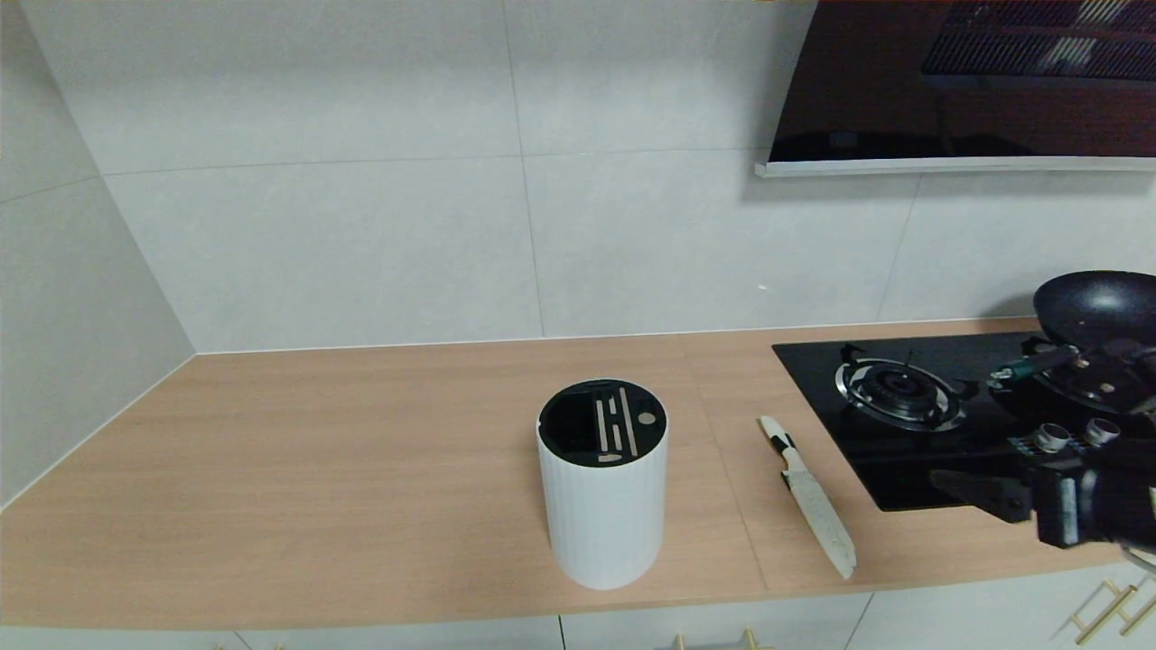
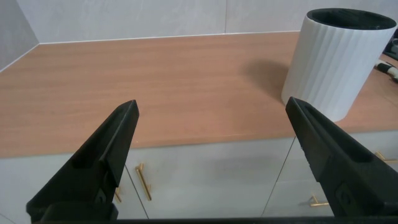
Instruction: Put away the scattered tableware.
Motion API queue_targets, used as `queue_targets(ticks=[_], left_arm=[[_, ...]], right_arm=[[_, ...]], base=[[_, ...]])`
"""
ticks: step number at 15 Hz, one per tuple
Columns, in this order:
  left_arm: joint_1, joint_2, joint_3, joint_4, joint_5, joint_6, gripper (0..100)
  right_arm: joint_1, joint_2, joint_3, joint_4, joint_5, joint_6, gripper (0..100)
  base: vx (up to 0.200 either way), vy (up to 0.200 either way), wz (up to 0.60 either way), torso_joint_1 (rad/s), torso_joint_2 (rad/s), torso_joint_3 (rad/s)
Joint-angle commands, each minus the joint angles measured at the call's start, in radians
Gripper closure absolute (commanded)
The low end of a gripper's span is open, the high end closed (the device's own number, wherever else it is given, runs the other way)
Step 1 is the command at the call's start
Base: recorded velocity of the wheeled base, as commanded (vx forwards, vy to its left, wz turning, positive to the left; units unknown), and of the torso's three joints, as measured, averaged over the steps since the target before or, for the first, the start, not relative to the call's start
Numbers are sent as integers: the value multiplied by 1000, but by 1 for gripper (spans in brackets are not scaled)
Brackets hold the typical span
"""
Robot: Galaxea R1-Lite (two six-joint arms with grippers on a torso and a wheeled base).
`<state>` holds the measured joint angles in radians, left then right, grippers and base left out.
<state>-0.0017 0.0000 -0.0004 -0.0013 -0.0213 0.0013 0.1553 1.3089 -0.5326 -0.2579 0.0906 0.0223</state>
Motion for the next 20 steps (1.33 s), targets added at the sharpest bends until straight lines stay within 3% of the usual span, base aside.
queue_targets(ticks=[1,7,11,20], left_arm=[[0,2,0,0,0,0,0],[0,2,0,0,0,0,0],[0,2,0,0,0,0,0],[0,2,0,0,0,0,0]], right_arm=[[13,340,-112,-104,1,-2,0],[50,656,-227,-267,-12,-21,0],[89,912,-317,-434,-126,-21,0],[86,1060,-356,-577,-186,-18,0]], base=[[0,0,0,0,0,0],[0,0,0,0,0,0],[0,0,0,0,0,0],[0,0,0,0,0,0]])
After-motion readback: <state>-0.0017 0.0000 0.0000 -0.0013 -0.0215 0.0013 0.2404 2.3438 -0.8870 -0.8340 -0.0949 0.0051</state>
